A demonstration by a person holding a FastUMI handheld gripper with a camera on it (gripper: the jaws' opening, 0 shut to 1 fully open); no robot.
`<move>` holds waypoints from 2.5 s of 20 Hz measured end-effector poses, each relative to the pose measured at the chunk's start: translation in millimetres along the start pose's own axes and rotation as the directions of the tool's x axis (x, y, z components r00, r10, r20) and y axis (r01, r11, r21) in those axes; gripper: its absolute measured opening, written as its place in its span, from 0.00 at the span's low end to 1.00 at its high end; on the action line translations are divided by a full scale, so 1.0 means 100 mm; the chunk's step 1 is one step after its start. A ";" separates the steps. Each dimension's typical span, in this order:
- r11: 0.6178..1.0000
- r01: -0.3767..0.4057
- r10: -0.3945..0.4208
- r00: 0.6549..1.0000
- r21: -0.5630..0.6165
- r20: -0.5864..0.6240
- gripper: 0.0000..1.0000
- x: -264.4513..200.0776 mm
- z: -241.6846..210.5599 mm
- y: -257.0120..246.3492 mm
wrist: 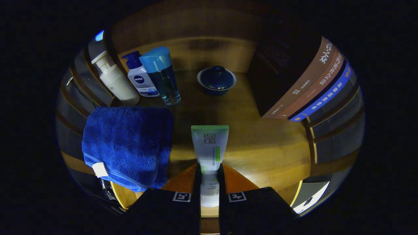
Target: Pull open the drawer, take out the items inside it, and place them on the countertop above the cabinet.
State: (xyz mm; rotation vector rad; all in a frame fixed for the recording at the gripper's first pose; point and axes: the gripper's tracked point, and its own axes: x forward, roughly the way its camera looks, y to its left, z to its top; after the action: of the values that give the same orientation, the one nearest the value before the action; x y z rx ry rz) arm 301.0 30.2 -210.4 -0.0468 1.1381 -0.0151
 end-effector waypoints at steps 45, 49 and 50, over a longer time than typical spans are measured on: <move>0.997 -0.052 -0.022 0.457 0.052 0.889 0.98 -1.68 -2.54 0.06; 0.995 -0.089 0.005 0.453 0.039 0.891 0.97 -1.31 -2.77 0.13; 0.995 -0.095 0.015 0.466 0.033 0.885 0.97 -1.19 -2.83 0.16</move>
State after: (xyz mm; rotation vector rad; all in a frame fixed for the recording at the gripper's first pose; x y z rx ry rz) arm -6.0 42.6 -221.2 0.0549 0.0534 0.0232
